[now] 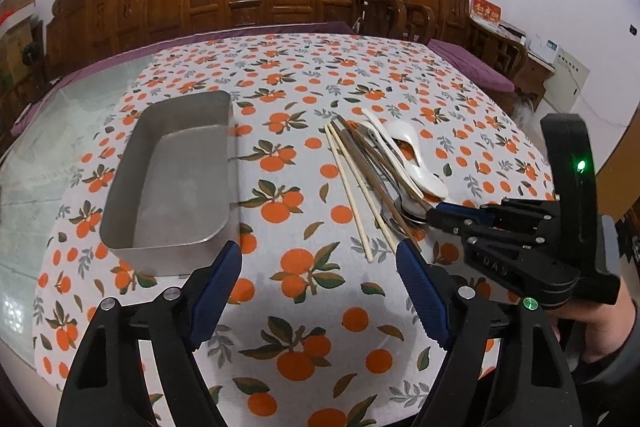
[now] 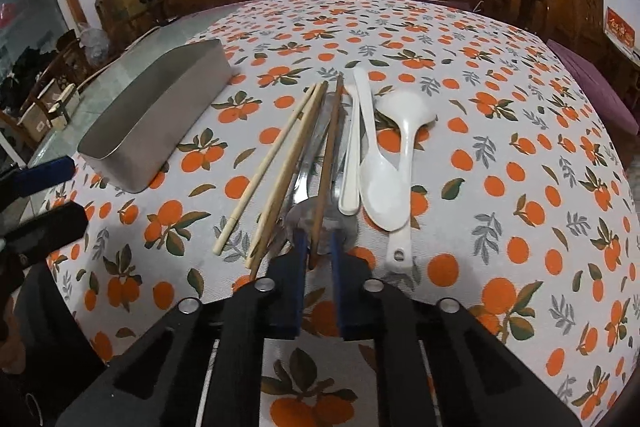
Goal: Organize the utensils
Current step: 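Reach the left gripper to the utensil pile and grasp one wooden chopstick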
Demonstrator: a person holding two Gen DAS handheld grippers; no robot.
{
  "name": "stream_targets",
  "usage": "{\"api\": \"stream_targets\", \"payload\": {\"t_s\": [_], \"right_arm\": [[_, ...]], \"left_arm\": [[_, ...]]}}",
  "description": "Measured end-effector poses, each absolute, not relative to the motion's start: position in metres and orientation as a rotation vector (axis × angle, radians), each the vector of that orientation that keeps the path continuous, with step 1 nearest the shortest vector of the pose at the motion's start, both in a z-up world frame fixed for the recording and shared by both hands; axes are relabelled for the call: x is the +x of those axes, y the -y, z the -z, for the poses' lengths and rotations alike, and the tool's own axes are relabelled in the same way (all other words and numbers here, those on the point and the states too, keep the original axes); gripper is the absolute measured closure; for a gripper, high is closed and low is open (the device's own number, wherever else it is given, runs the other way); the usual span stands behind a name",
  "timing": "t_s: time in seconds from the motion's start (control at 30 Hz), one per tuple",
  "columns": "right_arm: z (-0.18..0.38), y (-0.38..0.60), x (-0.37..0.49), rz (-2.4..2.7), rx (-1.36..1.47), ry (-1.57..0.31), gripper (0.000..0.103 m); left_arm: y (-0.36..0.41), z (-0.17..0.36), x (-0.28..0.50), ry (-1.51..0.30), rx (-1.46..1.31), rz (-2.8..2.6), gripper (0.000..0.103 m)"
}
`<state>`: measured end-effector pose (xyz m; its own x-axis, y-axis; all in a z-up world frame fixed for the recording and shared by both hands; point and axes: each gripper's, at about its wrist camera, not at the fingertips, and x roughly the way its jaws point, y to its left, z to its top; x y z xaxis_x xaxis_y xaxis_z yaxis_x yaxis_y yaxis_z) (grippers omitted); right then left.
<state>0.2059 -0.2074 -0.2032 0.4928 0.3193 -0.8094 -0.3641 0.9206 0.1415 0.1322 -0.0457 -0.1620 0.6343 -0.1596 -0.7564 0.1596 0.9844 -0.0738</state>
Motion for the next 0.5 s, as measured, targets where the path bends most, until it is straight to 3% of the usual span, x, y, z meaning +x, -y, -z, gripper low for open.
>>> {"api": "stream_targets", "payload": {"t_s": [0.23, 0.5], "right_arm": [[0.186, 0.214, 0.193, -0.43, -0.096, -0.935, 0.099], [0.172, 0.235, 0.182, -0.4, -0.103, -0.894, 0.099]], "left_arm": [[0.059, 0.175, 0.137, -0.888, 0.026, 0.212, 0.03], [0.074, 0.199, 0.157, -0.965, 0.008, 0.276, 0.051]]}}
